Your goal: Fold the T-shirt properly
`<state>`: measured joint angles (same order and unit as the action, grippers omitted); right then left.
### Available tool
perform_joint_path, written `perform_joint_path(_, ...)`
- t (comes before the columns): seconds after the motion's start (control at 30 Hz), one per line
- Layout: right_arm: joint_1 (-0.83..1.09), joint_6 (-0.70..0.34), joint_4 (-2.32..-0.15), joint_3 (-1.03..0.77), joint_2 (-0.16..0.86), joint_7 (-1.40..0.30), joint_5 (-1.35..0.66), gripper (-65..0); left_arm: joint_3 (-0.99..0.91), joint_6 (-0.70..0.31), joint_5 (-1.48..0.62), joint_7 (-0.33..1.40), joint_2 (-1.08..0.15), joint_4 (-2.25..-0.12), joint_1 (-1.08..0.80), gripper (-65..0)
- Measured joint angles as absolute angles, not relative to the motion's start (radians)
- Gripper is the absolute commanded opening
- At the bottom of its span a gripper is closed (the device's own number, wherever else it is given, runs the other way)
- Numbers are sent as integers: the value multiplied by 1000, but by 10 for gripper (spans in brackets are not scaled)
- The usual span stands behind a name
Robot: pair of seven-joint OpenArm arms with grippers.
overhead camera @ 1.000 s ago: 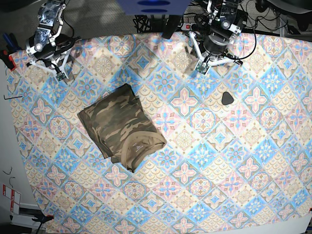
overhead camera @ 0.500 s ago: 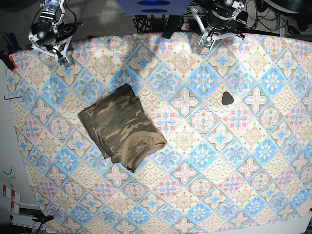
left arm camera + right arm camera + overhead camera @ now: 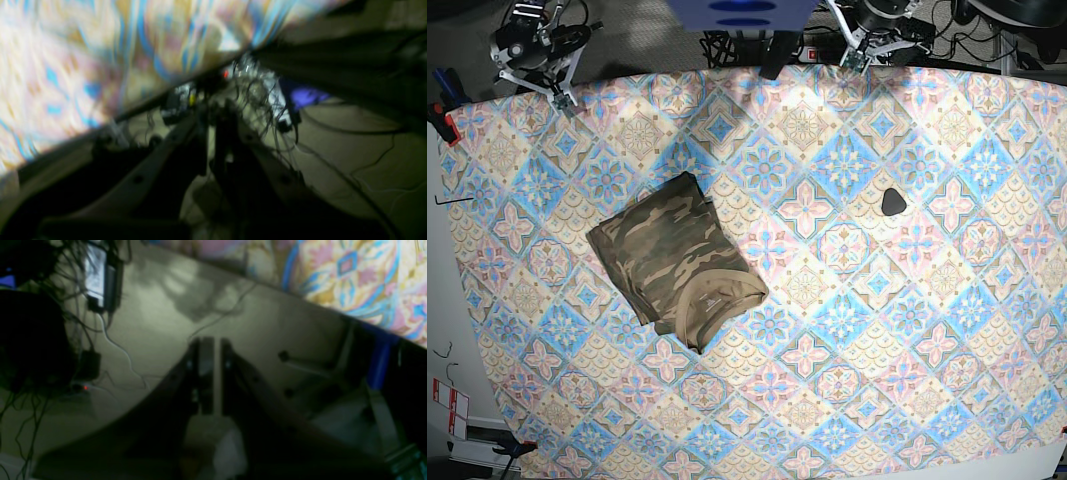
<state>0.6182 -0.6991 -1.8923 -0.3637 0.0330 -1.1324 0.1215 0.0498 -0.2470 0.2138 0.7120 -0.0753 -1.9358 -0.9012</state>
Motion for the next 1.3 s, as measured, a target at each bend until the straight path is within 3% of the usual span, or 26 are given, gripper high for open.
perform_joint_path(0.27, 619, -699, -1845, -358, 28, -1119, 123, -621, 41, -247, 81, 603, -122, -1758, -897, -650)
perform_joint_path(0.4, 617, -699, -1742, -360, 27, -1022, 119, -621, 38, -247, 73, 530, -125, -1616, -885, -650)
perform_joint_path(0.77, 513, -695, -1371, -366, 39, -836, 127, -621, -2, -244, 48, 330, -128, -1121, -665, -650)
perform_joint_path(0.93, 453, -695, -1217, -368, 31, -750, 292, -621, -2, -244, 43, 233, -118, -899, -568, -650)
perform_joint_path(1.3, 290, -696, -794, -429, 66, -543, 353, -621, -2, -240, 38, -75, -114, -350, -311, -650)
